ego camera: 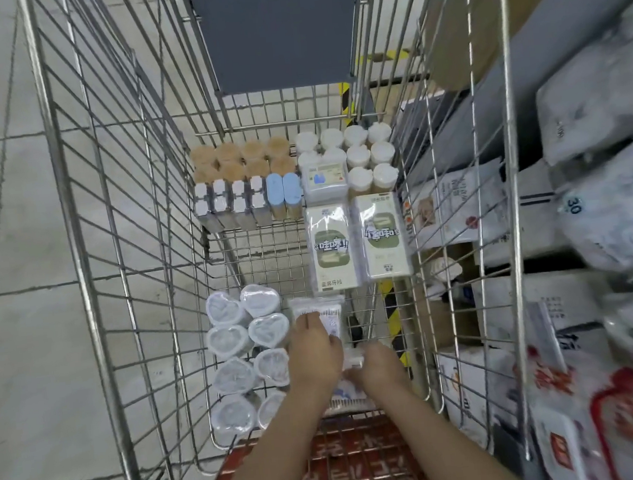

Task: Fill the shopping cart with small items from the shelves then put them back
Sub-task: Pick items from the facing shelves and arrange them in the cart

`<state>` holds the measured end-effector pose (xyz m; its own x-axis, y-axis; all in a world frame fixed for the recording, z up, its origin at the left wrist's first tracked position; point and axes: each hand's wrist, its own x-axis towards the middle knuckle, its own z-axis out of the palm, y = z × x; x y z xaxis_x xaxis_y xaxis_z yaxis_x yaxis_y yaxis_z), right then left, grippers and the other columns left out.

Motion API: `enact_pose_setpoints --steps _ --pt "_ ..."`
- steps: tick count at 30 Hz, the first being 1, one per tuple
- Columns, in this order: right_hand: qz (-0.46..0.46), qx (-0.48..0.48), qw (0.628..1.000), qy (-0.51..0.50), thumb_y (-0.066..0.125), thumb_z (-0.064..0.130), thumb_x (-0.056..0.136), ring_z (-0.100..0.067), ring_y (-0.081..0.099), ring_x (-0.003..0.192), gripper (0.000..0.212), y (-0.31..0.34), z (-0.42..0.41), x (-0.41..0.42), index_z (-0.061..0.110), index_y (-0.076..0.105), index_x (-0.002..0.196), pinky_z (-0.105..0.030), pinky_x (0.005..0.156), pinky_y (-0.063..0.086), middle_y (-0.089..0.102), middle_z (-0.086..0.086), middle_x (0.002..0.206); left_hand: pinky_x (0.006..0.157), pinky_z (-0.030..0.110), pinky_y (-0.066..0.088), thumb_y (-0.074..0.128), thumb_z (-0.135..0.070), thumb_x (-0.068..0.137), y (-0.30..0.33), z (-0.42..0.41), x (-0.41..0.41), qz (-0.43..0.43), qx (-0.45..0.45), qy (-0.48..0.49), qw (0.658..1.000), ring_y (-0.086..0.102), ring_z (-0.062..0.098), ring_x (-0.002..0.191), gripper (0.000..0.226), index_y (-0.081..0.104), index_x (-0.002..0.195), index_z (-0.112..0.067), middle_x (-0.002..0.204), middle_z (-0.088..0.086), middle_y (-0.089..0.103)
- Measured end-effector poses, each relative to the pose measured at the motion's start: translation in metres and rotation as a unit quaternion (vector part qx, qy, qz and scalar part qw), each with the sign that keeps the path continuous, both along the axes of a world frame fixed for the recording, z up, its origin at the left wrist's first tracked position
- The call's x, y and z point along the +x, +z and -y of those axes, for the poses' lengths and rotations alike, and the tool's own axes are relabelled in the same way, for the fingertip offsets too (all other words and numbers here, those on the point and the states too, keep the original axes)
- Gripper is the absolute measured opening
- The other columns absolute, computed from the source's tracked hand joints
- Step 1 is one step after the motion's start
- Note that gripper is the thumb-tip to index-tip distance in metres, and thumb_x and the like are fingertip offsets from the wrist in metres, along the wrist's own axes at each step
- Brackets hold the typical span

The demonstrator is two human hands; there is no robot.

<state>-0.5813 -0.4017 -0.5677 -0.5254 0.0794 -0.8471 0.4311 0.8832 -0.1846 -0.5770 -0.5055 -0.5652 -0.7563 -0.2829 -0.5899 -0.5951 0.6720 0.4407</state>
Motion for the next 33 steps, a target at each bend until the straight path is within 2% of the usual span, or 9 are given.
enact_pose_setpoints --steps 6,9,13,18,21,24,26,30,33 --pt "-0.055 0.021 0.997 -0.047 0.072 0.030 0.082 -0.020 0.066 0.079 0.031 0.018 -0.033 -0.009 0.014 0.059 0.105 -0.033 0.068 0.054 0.067 -0.002 0.087 0.110 0.044 0.028 0.046 -0.024 0.092 -0.006 -0.012 -0.004 0.064 -0.073 -0.051 0.994 0.025 0.032 0.135 0.047 0.039 0.136 -0.007 0.143 0.012 0.036" --pt "-0.091 0.031 0.994 -0.050 0.069 0.028 0.084 -0.021 0.067 0.078 0.033 0.025 -0.047 -0.007 0.015 0.059 0.113 -0.035 0.069 0.056 0.069 -0.002 0.088 0.111 0.045 0.028 0.044 -0.025 0.094 -0.010 -0.017 -0.003 0.059 -0.068 -0.059 0.994 0.026 0.034 0.135 0.047 0.038 0.138 -0.010 0.141 0.012 0.037" --pt "-0.111 0.023 0.993 -0.035 0.067 0.027 0.086 -0.022 0.067 0.088 0.045 0.030 -0.052 -0.004 0.016 0.054 0.127 -0.032 0.072 0.054 0.070 -0.003 0.100 0.105 0.037 0.035 0.048 -0.023 0.094 -0.014 -0.021 -0.001 0.024 -0.080 -0.029 0.996 0.031 0.029 0.128 0.042 0.042 0.134 -0.010 0.138 0.012 0.038" --pt "-0.107 0.012 0.994 -0.034 0.064 0.027 0.087 -0.025 0.065 0.096 0.046 0.031 -0.050 -0.007 0.013 0.051 0.129 -0.031 0.075 0.052 0.070 -0.005 0.106 0.111 0.041 0.031 0.055 -0.015 0.092 -0.021 -0.029 -0.003 0.067 -0.124 -0.004 0.990 0.014 0.037 0.140 0.066 0.018 0.146 -0.006 0.154 0.022 0.009" --pt "-0.117 0.016 0.993 -0.026 0.062 0.025 0.090 -0.022 0.065 0.089 0.046 0.033 -0.051 -0.007 0.013 0.049 0.133 -0.027 0.066 0.047 0.070 -0.004 0.103 0.107 0.041 0.030 0.057 -0.012 0.091 -0.021 -0.035 -0.008 0.076 -0.143 -0.003 0.987 0.021 0.038 0.135 0.068 0.016 0.145 -0.008 0.152 0.021 0.015" --pt "-0.129 0.026 0.991 -0.009 0.058 0.022 0.092 -0.016 0.058 0.070 0.044 0.036 -0.052 -0.006 0.015 0.048 0.134 -0.026 0.053 0.040 0.067 0.000 0.088 0.104 0.043 0.038 0.063 -0.011 0.087 -0.021 -0.035 -0.012 0.075 -0.114 0.022 0.990 0.024 0.039 0.133 0.076 0.013 0.145 -0.011 0.150 0.022 0.013" --pt "-0.133 0.031 0.991 -0.003 0.057 0.018 0.093 -0.014 0.057 0.067 0.044 0.039 -0.051 -0.006 0.013 0.046 0.135 -0.025 0.049 0.037 0.063 0.001 0.081 0.104 0.043 0.039 0.068 -0.013 0.084 -0.021 -0.031 -0.014 0.074 -0.094 0.043 0.992 0.027 0.038 0.132 0.085 0.010 0.146 -0.011 0.145 0.022 0.020" --pt "-0.145 0.026 0.989 -0.029 0.057 0.014 0.092 -0.022 0.065 0.085 0.043 0.047 -0.049 -0.006 0.012 0.046 0.134 -0.030 0.067 0.052 0.067 -0.005 0.098 0.095 0.040 0.045 0.066 -0.007 0.083 -0.018 -0.026 -0.018 0.044 -0.061 0.059 0.995 0.048 0.031 0.115 0.084 0.012 0.148 -0.007 0.127 0.017 0.050" --pt "-0.156 0.037 0.987 -0.034 0.056 0.014 0.092 -0.023 0.064 0.083 0.038 0.057 -0.049 -0.004 0.013 0.048 0.130 -0.035 0.071 0.055 0.067 -0.006 0.096 0.075 0.028 0.049 0.064 -0.001 0.083 0.001 -0.028 -0.020 0.009 0.037 0.121 0.992 0.058 0.025 0.094 0.063 0.035 0.139 -0.002 0.122 0.018 0.054"
